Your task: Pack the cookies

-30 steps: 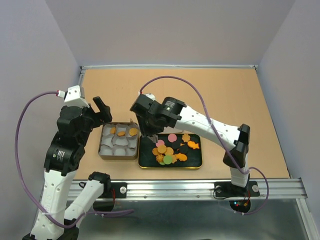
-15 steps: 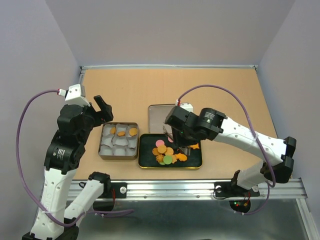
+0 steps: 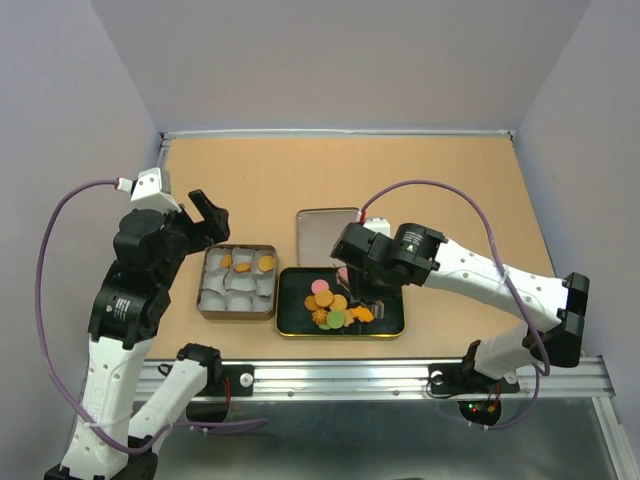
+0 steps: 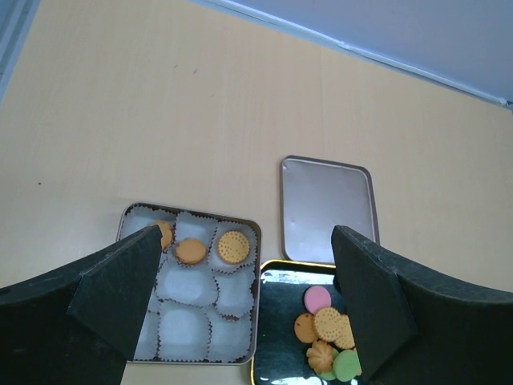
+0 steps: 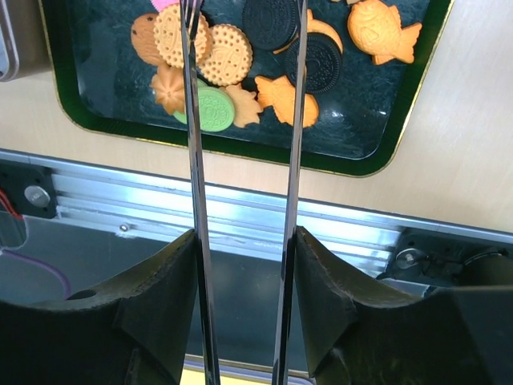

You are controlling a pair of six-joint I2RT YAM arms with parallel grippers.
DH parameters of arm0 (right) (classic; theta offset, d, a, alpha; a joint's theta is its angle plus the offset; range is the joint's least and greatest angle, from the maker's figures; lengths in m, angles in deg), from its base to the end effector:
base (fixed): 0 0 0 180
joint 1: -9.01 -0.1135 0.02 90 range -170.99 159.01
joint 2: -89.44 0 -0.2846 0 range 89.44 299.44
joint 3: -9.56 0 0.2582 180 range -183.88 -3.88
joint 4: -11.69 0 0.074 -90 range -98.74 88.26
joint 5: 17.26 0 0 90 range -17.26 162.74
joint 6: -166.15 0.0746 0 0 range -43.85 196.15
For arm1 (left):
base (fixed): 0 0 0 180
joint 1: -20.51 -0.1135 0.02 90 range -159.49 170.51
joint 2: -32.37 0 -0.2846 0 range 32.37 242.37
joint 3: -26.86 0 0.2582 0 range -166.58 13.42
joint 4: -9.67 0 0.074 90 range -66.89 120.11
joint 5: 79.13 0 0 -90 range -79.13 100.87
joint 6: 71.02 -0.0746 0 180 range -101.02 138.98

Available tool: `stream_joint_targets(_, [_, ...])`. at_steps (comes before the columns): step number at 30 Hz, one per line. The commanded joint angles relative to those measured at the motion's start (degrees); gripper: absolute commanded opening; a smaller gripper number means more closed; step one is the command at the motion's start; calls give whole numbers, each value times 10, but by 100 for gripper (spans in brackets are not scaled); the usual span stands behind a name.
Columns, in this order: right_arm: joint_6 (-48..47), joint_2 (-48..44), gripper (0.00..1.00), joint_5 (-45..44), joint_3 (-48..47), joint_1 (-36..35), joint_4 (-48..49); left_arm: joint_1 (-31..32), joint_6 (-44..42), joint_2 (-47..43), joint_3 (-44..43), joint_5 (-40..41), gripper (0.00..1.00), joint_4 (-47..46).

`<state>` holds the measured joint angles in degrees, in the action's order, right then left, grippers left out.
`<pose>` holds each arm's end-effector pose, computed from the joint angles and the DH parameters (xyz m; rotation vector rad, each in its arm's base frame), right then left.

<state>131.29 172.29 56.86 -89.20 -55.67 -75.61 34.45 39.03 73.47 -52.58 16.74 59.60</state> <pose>0.1379 0.2438 0.3285 -0.1651 2.7304 0.1965 0.1506 -0.0295 0.4310 -0.1695 1.7763 -0.3377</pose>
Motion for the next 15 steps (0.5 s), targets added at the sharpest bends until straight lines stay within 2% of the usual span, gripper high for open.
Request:
stream_joint_targets(1, [-5, 20, 54, -21, -15, 1, 20, 3, 5, -9, 7, -7, 99, -19])
stream_joint_targets(15, [-36, 69, 56, -21, -20, 16, 46, 3, 0, -27, -1, 5, 99, 4])
